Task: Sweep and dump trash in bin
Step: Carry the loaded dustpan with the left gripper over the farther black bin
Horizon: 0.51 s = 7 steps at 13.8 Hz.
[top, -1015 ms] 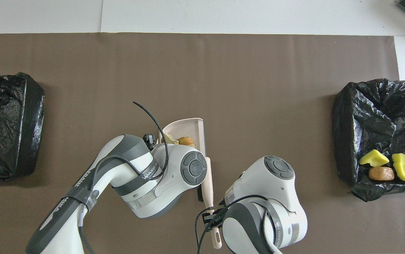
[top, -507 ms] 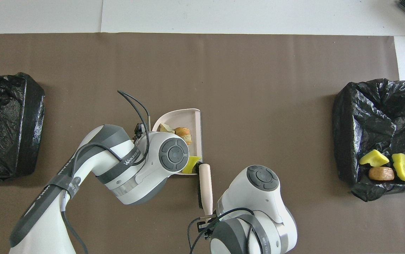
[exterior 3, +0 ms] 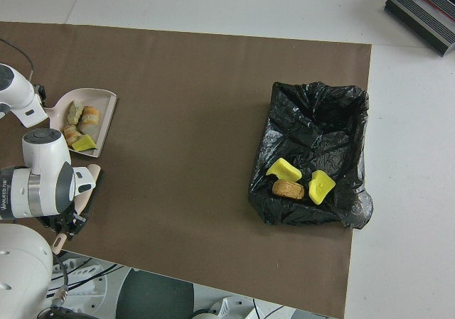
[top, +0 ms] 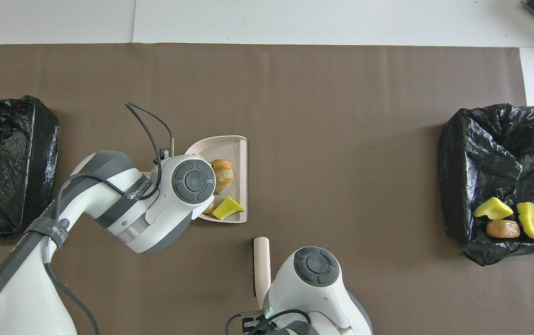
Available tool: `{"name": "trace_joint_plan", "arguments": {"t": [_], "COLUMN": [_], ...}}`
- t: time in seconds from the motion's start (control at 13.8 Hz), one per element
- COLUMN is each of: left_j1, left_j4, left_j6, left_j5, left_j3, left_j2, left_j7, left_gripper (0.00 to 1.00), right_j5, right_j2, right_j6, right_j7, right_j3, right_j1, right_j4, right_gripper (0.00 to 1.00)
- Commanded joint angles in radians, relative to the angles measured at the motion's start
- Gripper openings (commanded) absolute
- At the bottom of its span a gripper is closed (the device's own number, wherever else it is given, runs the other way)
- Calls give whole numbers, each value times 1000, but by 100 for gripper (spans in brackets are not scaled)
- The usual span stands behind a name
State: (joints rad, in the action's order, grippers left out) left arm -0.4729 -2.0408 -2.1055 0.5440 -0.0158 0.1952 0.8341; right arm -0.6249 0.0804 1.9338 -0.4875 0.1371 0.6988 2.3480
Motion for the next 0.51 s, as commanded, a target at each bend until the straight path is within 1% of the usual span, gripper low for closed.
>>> {"name": "trace_joint_plan", "arguments": {"t": [0.0, 0.07, 0.14, 0.29, 0.43], "left_j1": [51, 84, 112, 169, 212], "left_j4": [4, 11, 24, 25, 24], "left_j6": [-18, -18, -16, -18, -14], "left_j5": [-6, -6, -6, -36, -59], "left_j3": [-6, -6, -6, -6, -4], "left_j2": [-40, -51, -63, -101, -144], "left_j7": [75, 83, 126, 207, 227], "left_gripper": [0, 0, 0, 0, 0], "right_j5": [115, 182, 198, 206, 208], "right_j2": [94, 99, 99, 98, 79], "right_j6": [1, 8, 17, 68, 126], "right_j7": [-187, -218, -220, -218, -203], "right_j3": [1, 2, 2, 1, 1], "right_j1": [68, 67, 67, 54, 41], "right_j4": [19, 19, 24, 53, 97], "right_gripper": [0, 0, 0, 0, 0]}}
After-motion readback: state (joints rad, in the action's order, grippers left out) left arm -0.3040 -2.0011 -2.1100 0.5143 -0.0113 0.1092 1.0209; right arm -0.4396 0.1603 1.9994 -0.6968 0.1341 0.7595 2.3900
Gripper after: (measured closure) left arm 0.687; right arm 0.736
